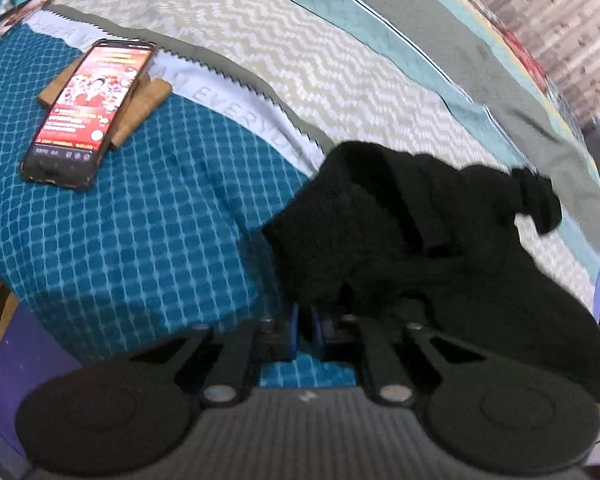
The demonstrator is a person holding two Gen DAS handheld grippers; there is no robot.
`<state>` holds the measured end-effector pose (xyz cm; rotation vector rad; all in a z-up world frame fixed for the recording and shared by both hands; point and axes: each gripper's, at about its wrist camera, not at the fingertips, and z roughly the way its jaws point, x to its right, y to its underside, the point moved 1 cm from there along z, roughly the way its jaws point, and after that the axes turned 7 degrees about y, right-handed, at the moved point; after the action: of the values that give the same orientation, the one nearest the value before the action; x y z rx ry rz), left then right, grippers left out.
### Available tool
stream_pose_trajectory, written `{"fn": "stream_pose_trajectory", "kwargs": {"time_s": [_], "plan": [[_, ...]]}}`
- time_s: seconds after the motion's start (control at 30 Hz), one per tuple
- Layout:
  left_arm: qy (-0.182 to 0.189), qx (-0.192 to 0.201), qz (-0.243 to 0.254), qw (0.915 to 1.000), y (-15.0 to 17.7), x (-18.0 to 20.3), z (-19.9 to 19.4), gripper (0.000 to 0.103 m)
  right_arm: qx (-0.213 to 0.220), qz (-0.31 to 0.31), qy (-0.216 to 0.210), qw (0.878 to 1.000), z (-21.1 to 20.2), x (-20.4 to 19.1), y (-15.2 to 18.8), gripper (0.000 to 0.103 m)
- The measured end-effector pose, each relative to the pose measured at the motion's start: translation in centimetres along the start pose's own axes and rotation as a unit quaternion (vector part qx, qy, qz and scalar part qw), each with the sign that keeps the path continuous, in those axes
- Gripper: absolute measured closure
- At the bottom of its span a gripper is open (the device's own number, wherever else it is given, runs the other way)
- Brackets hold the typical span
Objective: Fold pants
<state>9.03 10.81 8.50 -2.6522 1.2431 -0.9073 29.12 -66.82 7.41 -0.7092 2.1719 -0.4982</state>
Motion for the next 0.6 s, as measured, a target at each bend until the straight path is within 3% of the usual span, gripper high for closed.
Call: {"fn": "stream_pose_trajectory", "kwargs": {"time_s": [0.07,0.13,0.17,0.23,0.27,0.3,0.33,0.43,0.5,0.57,0.6], "plan": [[-0.012,-0.008,0.016,0.9998,1.1,0.2,0.5,0.09,-0.022,0.017,0.051,0.998,0.7,3.5,1.1,0.092],[-0.043,-0.025,0.039,0.998,2.1,0.3,1.1,0.064,-0.049,0.038,0.116,0.991,1.8,6.3,2.4,0.09],[-0.055,-0.028,0.048,0.9969,2.5,0.2,0.9,0.059,-0.059,0.061,0.14,0.987,2.0,7.5,2.8,0.089],[-0.076,-0.007,0.061,0.9952,2.6,-0.6,-0.6,0.058,-0.032,0.107,0.189,0.976,1.2,9.1,3.8,0.062],[-0.083,0.007,0.06,0.9947,2.4,-1.1,-1.6,0.058,-0.013,0.114,0.199,0.973,0.5,9.5,3.9,0.056],[-0.092,0.025,0.054,0.9939,2.0,-1.4,-2.7,0.057,0.002,0.128,0.2,0.971,-0.2,9.9,3.8,0.05],[-0.099,0.044,0.055,0.9925,1.6,-1.3,-3.6,0.056,0.018,0.14,0.204,0.969,-1.0,9.8,3.8,0.05],[-0.108,0.088,0.127,0.9821,0.4,1.6,-4.1,0.045,0.083,0.098,0.212,0.969,-2.6,6.7,3.5,0.05],[-0.108,0.095,0.203,0.9687,-0.1,5.3,-2.3,0.042,0.091,0.046,0.178,0.979,-2.5,2.7,3.4,0.05],[-0.093,0.095,0.283,0.9499,0.2,9.4,0.3,0.035,0.074,-0.003,0.124,0.99,-1.5,-1.6,3.7,0.05],[-0.087,0.096,0.323,0.9374,0.5,11.2,1.8,0.02,0.055,-0.036,0.096,0.993,-0.5,-4.2,4.1,0.05]]}}
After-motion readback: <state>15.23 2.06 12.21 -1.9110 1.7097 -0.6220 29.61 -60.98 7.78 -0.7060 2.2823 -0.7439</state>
